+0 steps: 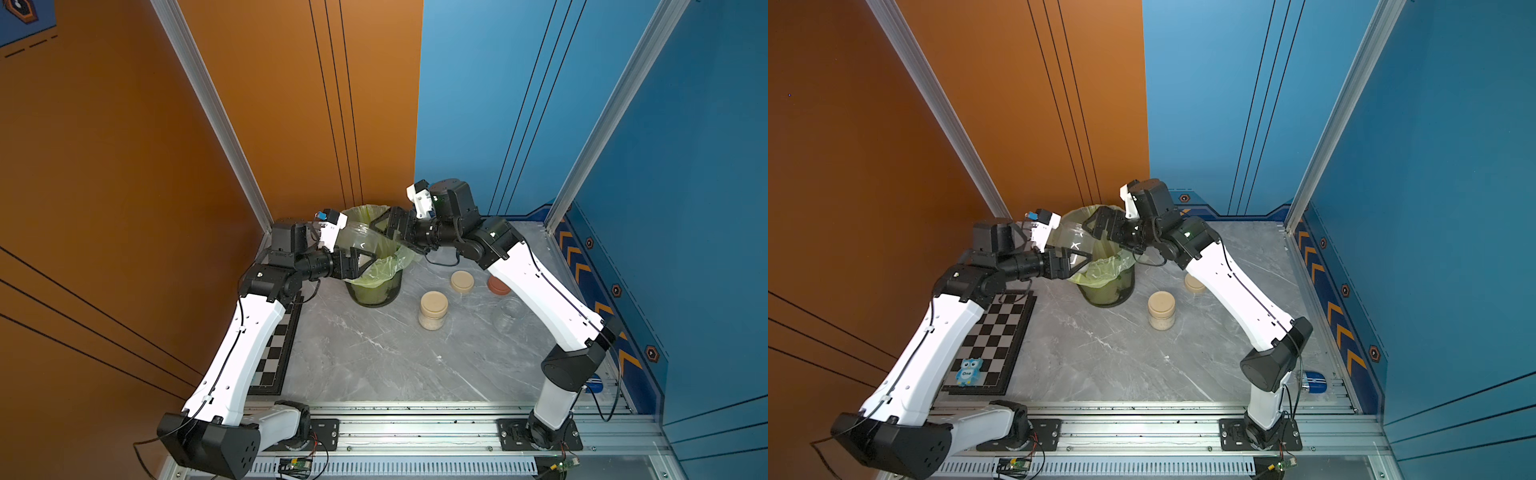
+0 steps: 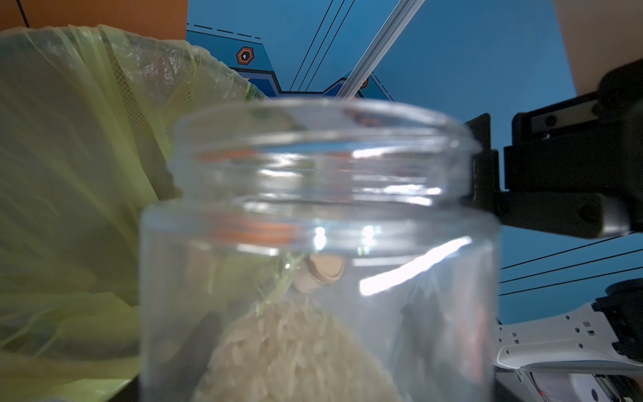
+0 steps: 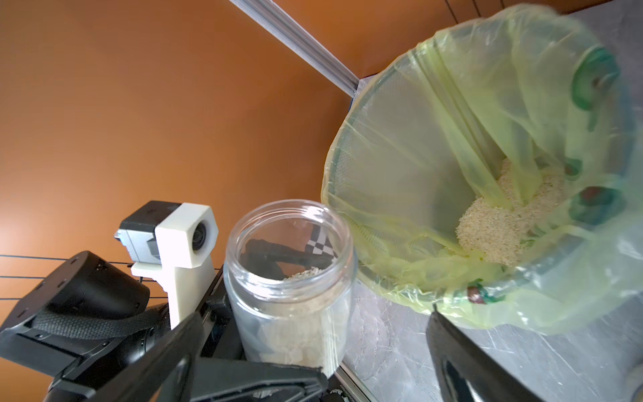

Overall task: Empty moldy rice from jars
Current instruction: Pour the moldy rice from the jar into the trash bin.

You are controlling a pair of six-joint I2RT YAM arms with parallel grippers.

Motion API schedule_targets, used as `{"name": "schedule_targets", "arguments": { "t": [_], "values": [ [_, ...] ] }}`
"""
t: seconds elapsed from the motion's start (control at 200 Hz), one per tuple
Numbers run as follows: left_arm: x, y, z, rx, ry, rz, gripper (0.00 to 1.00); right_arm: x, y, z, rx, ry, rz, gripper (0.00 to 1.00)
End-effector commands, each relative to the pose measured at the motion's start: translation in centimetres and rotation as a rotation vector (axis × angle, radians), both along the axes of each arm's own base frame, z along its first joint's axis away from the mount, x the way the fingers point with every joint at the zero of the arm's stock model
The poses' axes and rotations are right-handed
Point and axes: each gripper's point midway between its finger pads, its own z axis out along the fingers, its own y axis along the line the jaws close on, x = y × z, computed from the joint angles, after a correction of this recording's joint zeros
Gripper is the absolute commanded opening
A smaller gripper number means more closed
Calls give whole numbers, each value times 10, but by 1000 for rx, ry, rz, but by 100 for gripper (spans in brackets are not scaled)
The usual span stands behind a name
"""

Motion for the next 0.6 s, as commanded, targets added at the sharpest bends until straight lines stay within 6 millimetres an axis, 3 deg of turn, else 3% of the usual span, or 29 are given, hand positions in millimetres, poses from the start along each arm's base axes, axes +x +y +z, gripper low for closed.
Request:
{"name": "schedule_targets", "arguments": {
  "t": [0.0, 0.485, 0.595],
  "values": [
    [-3, -10, 42, -21, -152, -61, 0, 4, 13, 3, 27, -7, 2, 100],
    [4, -30, 45, -12, -152, -103, 0, 18, 43, -26, -22, 0, -34, 100],
    [8, -29, 46, 2, -165, -87, 0, 19, 42, -28, -28, -1, -46, 85]
  ]
}}
